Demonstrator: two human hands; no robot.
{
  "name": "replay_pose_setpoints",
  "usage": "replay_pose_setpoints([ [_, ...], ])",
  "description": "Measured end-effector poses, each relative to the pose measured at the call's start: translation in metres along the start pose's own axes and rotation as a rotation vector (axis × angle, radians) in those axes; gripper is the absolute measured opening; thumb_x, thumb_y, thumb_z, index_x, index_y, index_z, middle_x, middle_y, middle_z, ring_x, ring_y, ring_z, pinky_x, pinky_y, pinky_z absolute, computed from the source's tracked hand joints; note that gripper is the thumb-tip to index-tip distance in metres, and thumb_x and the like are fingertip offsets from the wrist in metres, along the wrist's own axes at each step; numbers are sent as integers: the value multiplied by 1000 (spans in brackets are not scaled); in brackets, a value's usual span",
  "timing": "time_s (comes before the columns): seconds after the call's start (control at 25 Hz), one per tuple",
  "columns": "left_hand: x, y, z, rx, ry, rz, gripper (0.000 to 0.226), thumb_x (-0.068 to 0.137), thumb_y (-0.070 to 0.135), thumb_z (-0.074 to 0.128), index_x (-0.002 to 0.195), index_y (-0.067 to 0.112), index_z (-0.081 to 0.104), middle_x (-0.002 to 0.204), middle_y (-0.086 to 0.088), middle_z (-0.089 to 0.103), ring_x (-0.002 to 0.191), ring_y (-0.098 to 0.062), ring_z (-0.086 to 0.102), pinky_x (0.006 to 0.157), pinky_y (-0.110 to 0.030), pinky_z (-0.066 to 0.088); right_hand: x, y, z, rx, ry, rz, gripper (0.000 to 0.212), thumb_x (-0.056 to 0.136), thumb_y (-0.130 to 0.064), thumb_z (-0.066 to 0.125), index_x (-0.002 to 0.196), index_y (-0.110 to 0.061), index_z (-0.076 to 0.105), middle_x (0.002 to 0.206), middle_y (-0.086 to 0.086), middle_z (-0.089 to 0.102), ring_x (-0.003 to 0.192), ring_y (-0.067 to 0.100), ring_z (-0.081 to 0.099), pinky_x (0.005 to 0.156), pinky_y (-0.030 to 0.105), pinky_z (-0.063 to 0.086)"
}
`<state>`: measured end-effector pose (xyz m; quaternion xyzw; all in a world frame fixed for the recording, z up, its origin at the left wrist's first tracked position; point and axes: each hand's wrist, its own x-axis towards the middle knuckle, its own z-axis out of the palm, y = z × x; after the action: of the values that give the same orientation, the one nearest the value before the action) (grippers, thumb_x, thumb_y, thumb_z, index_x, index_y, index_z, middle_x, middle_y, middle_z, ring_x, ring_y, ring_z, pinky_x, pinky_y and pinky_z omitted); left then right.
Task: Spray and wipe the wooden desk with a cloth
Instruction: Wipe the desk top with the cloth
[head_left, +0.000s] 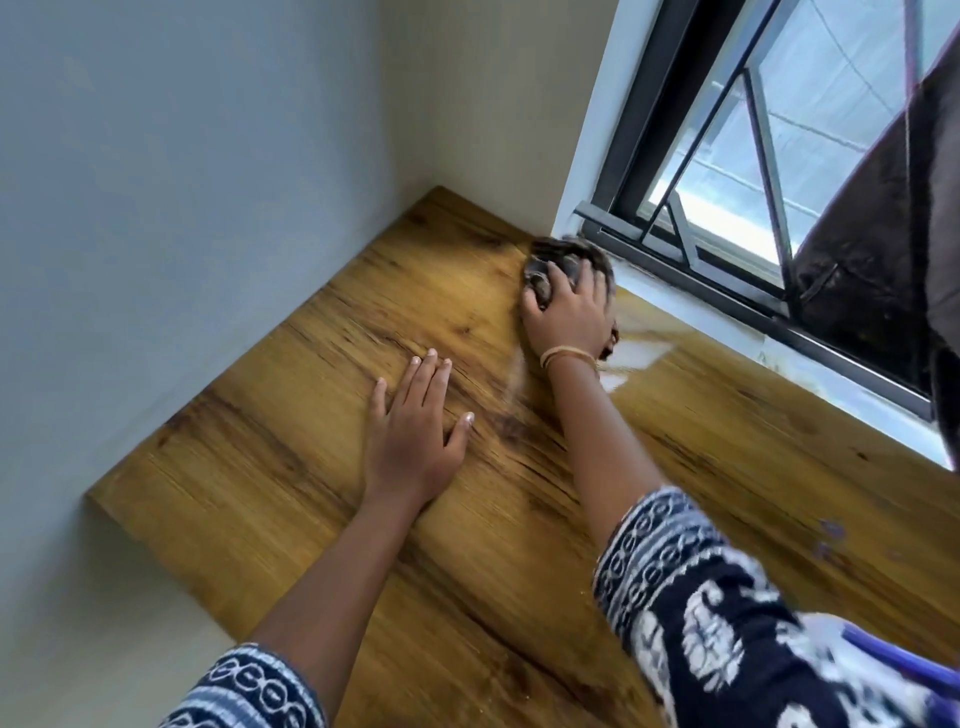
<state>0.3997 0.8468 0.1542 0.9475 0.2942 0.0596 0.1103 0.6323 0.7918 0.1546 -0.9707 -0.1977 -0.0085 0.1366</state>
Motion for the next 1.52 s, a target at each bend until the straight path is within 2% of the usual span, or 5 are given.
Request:
replay_pose_setpoints([
  [0.16, 1, 0, 0, 17, -7, -6, 70, 92, 54, 29, 153, 20, 25, 162, 0, 21, 150, -15, 15, 120, -49, 16, -28, -23, 4, 20, -2, 225, 62, 93, -57, 38, 150, -32, 38, 162, 12, 21, 149, 35, 17, 120, 51, 10],
  [0.48, 1, 2, -2, 36, -11, -10, 71, 92, 54, 28, 153, 19, 26, 162, 0, 23, 150, -15, 16, 119, -48, 15, 9, -100, 15, -49, -295, -824, 52, 97, -61, 37, 147, -46, 38, 163, 1, 24, 151, 22, 18, 122, 42, 15],
  [0.88, 1, -1, 1, 1, -9, -13, 69, 94, 54, 30, 154, 21, 23, 163, 3, 19, 150, -13, 13, 121, -46, 13, 105, -140, 30, -50, -286, -486, 56, 97, -59, 33, 147, -34, 39, 158, 6, 30, 146, 28, 23, 116, 42, 25],
  [1.36, 1, 0, -1, -22, -11, -16, 71, 93, 54, 30, 154, 20, 24, 163, 1, 19, 150, -14, 13, 121, -49, 14, -43, 61, -15, -92, 50, 334, 66, 95, -60, 32, 152, -27, 34, 160, 17, 26, 146, 36, 24, 118, 55, 19],
  [1.52, 1, -2, 2, -32, -14, 5, 71, 93, 53, 31, 154, 18, 24, 163, -1, 19, 150, -16, 13, 120, -50, 12, -71, 49, -23, -82, -27, 229, 61, 95, -62, 35, 151, -37, 33, 162, 14, 23, 147, 36, 23, 119, 54, 18],
])
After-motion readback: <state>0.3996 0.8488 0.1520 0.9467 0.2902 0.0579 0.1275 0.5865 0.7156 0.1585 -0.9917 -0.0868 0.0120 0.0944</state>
